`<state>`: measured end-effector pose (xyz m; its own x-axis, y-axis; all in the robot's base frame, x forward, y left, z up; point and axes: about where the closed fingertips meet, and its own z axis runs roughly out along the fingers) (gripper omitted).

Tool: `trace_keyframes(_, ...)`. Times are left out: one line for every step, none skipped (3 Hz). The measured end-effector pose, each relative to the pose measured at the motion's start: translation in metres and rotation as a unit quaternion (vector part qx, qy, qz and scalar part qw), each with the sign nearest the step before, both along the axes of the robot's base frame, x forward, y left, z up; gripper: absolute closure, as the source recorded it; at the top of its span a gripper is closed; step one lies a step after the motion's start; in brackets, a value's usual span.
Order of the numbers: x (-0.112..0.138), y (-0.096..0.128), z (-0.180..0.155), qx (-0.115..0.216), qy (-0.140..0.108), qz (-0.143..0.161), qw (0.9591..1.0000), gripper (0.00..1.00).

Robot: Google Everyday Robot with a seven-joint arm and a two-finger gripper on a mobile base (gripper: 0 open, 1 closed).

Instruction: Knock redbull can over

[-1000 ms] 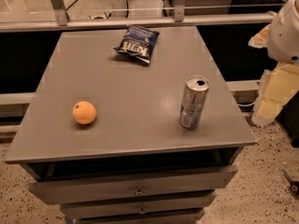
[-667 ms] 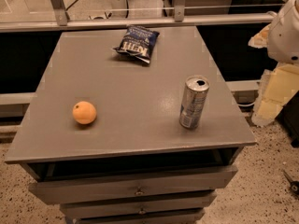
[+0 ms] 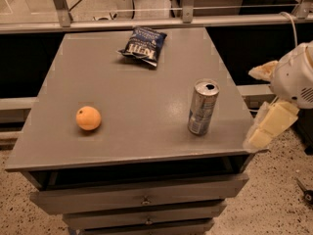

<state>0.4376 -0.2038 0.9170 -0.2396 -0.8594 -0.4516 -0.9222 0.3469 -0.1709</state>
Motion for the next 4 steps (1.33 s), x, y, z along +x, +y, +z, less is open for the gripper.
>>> trace_keyframes(0.014, 0.022, -0.032, 0.097, -0.012, 0.006, 0.9952, 0.0)
trace_keyframes(0.048, 0.064, -0.05, 0.208, -0.037, 0.029, 0.977, 0.0)
trace_keyframes(0.066, 0.092, -0.055, 0.266, -0.049, 0.042, 0.9617, 0.0)
trace_keyframes(0.093, 0.134, -0.037, 0.316, -0.065, 0.064, 0.9442, 0.0)
